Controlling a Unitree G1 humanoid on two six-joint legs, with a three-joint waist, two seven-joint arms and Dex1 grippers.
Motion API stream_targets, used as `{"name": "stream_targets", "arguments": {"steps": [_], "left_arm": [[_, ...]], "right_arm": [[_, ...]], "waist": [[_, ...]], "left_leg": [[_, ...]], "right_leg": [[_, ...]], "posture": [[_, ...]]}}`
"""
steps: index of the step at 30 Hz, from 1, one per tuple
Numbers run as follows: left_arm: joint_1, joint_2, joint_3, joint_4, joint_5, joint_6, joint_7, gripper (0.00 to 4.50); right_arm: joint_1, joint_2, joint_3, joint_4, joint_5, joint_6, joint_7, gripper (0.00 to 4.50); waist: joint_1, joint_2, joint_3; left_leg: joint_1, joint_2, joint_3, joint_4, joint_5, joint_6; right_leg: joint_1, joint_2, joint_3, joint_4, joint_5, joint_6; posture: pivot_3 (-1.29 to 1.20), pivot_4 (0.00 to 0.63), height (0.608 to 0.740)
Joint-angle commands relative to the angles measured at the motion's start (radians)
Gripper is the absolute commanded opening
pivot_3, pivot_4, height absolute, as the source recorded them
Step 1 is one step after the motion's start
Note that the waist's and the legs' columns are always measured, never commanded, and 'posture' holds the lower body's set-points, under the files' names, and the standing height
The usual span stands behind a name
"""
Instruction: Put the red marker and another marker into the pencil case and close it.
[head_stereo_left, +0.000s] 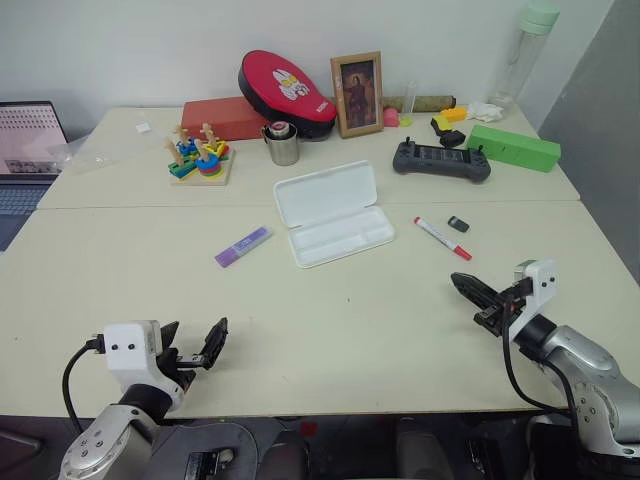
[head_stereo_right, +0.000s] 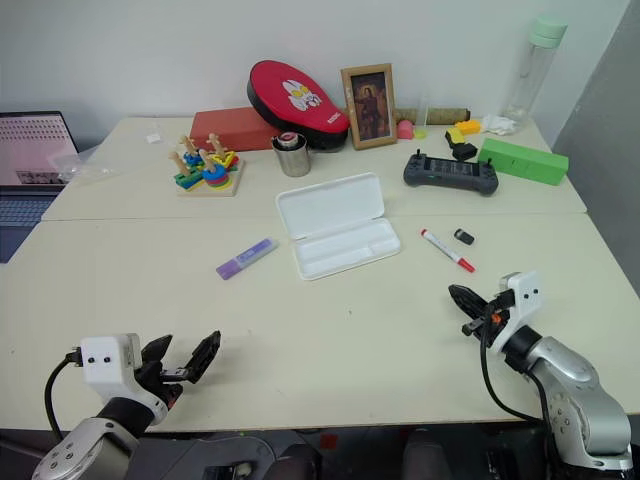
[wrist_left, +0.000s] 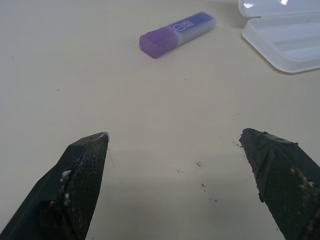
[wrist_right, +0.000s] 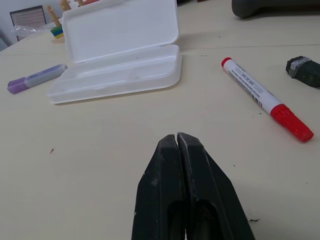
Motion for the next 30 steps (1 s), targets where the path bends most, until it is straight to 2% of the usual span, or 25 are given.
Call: {"name": "stream_targets", "arguments": {"steps": [1,9,14,21,24,28,30], "left_arm": [[-0.039,0.101,0.041,0.000,-0.011,0.008,-0.078,4.50],[-0.170,0.233,0.069,0.061,-0.033,0.057,-0.146,4.50],[-0.258,0.374,-0.020,0.111,0.022,0.027,-0.293,4.50],[-0.420,0.577,-0.176,0.220,0.144,-0.114,-0.566,4.50],[-0.514,0.591,-0.226,0.295,0.178,-0.152,-0.610,4.50],[-0.655,0.524,-0.326,0.378,0.223,-0.165,-0.615,4.50],[-0.680,0.505,-0.355,0.392,0.242,-0.179,-0.625,4.50]], "right_arm": [[-0.013,-0.070,0.020,-0.035,-0.010,0.013,0.050,0.02],[-0.090,-0.152,0.049,-0.059,0.017,0.075,0.077,0.02],[-0.151,-0.182,0.068,-0.091,0.034,0.099,0.114,0.02],[-0.225,-0.253,0.089,-0.117,0.051,0.152,0.175,0.02],[-0.239,-0.263,0.088,-0.117,0.060,0.163,0.178,0.02],[-0.245,-0.267,0.094,-0.120,0.056,0.171,0.176,0.02],[-0.247,-0.265,0.097,-0.122,0.053,0.173,0.173,0.02]], "waist": [[0.000,0.000,0.000],[-0.001,0.000,0.000],[-0.001,0.000,0.000],[-0.001,0.000,0.001],[0.000,0.000,0.002],[-0.001,-0.001,0.002],[-0.003,-0.001,0.002]], "left_leg": [[0.000,0.000,0.000,0.000,0.000,0.000],[0.000,0.000,0.000,0.000,0.000,0.000],[-0.001,0.000,0.000,-0.001,0.001,-0.001],[-0.001,0.000,0.000,-0.001,0.001,-0.001],[-0.001,0.000,0.000,-0.002,0.001,0.000],[-0.002,0.000,0.000,-0.001,0.001,-0.001],[-0.002,0.000,0.000,-0.001,0.002,-0.003]], "right_leg": [[0.000,0.000,0.000,0.000,0.000,0.000],[0.000,0.000,0.000,0.000,0.000,0.000],[-0.001,0.000,0.000,0.000,0.000,0.000],[-0.001,0.000,0.000,-0.001,0.000,0.000],[-0.002,0.000,-0.001,-0.001,0.000,-0.001],[-0.002,0.000,-0.001,-0.001,0.000,0.000],[-0.002,0.000,-0.001,-0.001,0.000,0.000]], "posture": [[0.00,0.150,0.740],[0.00,0.150,0.740],[0.00,0.150,0.740],[0.00,0.150,0.740],[0.00,0.150,0.740],[0.00,0.150,0.740],[0.00,0.150,0.740]]}}
